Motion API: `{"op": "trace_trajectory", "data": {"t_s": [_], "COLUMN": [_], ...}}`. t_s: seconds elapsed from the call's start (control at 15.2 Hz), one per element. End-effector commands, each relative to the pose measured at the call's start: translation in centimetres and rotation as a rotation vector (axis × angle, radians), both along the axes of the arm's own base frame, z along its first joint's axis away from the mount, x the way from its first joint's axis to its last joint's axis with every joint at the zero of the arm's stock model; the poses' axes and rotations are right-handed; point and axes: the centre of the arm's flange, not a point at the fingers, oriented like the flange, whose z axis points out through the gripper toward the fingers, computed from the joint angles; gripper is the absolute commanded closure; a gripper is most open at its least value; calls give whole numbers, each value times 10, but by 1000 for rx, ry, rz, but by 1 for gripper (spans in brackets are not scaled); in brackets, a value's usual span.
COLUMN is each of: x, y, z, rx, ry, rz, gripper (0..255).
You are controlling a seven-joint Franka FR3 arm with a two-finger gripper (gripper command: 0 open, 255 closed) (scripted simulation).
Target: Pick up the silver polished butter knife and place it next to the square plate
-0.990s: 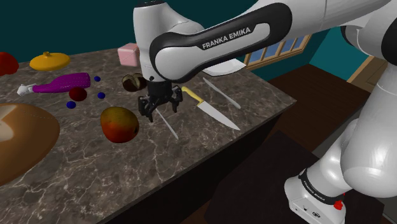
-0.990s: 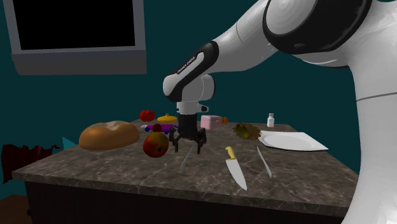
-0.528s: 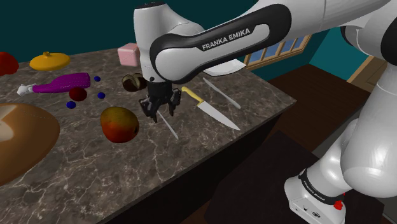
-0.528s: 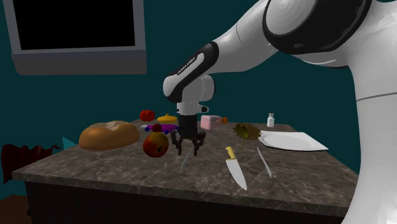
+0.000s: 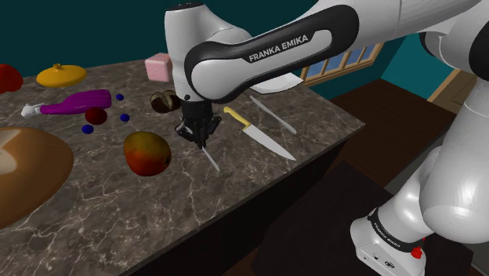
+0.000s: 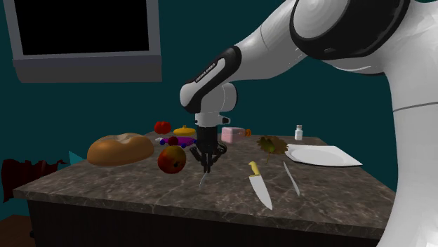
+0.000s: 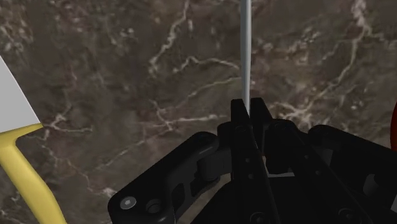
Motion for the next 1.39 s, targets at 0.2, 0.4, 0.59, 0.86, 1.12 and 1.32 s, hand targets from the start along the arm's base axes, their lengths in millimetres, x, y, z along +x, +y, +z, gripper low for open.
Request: {"op": "trace_trajectory", "data": {"t_s": [0.2,0.4,0.59,0.86,1.12,1.32], "x": [0,0,0,0,0,0], "y": [0,0,0,0,0,0], "z": [16,32,47,69,90,106], "rx": [0,0,0,0,0,0], "ry": [0,0,0,0,0,0], "rz": [0,0,0,0,0,0], "gripper": [255,255,255,255,255,255]}}
